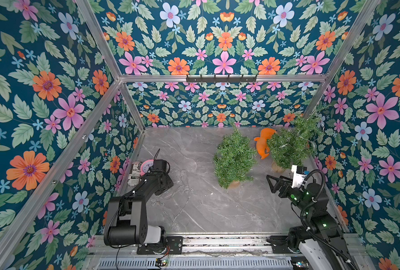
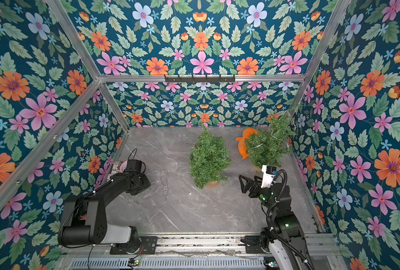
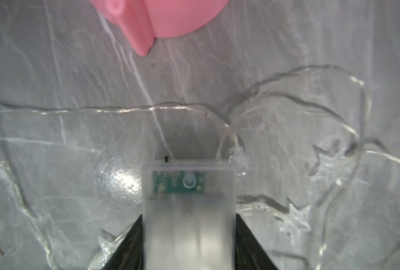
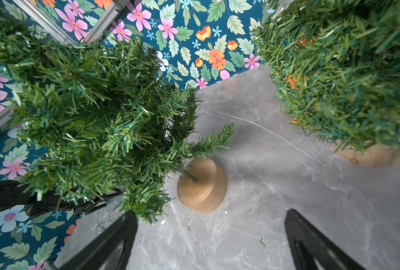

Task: Wrap string light around the christmas tree
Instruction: Pick up the light string from the center of the board, then wrap the light string around the Christmas tree.

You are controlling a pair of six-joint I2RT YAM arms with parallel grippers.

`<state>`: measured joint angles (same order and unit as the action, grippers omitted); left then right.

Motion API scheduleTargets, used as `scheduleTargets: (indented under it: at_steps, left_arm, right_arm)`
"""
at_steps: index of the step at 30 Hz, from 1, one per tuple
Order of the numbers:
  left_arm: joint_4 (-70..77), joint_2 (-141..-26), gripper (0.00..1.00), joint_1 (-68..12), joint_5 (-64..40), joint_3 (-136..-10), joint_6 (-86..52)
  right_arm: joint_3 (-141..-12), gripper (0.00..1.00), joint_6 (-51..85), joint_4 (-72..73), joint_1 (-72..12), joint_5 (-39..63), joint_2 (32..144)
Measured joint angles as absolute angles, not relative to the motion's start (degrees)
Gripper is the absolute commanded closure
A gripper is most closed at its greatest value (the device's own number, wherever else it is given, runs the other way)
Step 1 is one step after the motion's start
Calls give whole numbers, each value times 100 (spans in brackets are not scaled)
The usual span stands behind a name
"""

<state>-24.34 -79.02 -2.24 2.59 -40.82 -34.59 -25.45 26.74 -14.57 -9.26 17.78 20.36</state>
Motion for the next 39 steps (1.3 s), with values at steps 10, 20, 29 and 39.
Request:
scheduleTargets:
  at_steps: [10, 20, 29, 39]
  left_arm:
    - [-2801, -6711, 63, -309, -447, -5306, -3415]
    - [-2519, -6112, 66, -1730, -1529, -7358, -2974]
    - [-1658, -6364, 69, -2545, -2265, -8766, -3011]
    - [-801, -6543, 71, -2668, -2460, -9640, -3267]
  right_arm:
    - [-2818, 1, 2679, -1323, -923, 2165, 1946]
    - [-3518, 1, 2777, -314, -926, 3120, 2128]
    - [-4032, 1, 3413, 1039, -926, 4119, 2567]
    - [-4950, 0, 3039, 1542, -2386, 4093, 3688]
